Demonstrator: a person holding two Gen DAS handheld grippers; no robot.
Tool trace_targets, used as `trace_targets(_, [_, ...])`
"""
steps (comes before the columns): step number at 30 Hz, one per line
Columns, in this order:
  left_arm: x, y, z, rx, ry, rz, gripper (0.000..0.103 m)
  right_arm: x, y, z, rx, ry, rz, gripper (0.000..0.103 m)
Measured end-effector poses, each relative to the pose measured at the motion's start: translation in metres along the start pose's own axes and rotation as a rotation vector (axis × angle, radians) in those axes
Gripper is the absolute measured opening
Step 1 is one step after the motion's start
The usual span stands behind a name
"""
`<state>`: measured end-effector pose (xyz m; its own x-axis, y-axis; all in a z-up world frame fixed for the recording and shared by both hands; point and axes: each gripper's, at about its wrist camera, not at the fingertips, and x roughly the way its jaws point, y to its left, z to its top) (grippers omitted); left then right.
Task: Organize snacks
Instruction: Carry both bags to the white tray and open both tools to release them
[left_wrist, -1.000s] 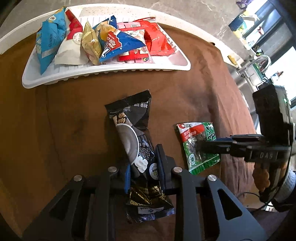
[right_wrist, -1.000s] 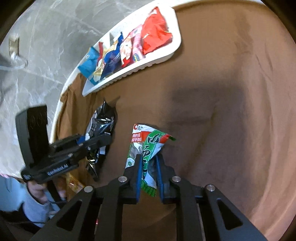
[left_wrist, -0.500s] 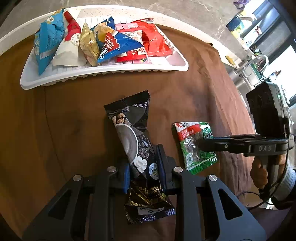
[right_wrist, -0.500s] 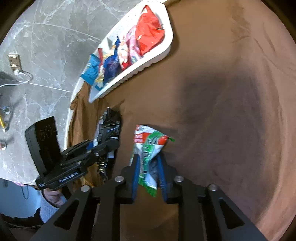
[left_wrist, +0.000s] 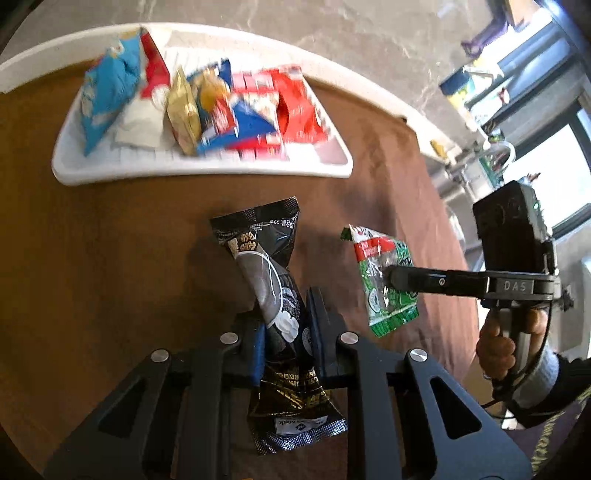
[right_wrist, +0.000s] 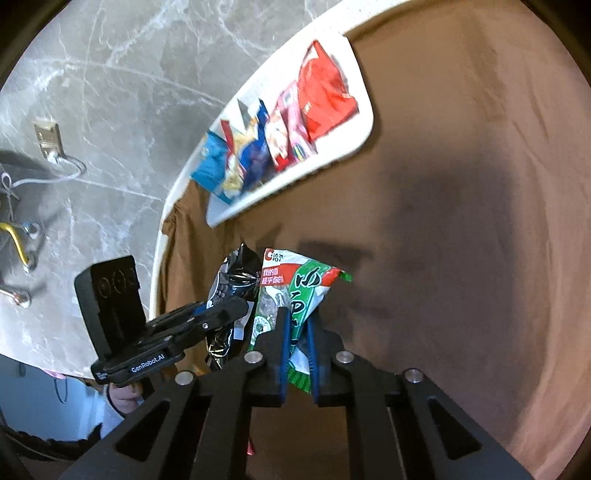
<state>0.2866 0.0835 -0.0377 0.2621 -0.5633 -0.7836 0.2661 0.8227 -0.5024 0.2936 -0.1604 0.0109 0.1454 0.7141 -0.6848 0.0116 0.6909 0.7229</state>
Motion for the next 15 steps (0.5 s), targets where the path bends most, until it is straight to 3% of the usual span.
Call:
trace_targets(7, [-0.027, 0.017, 0.034, -0.042, -0.08, -0.013, 0.018, -0.007, 0.009, 0.033, 0.012, -0.04, 0.052, 0.01])
trace_targets(15, [-0.038, 0.044, 0.09, -0.071, -0.136, 0.021, 0.018, -0.005, 0.02, 0.086, 0.002, -0.093, 0.077, 0.01])
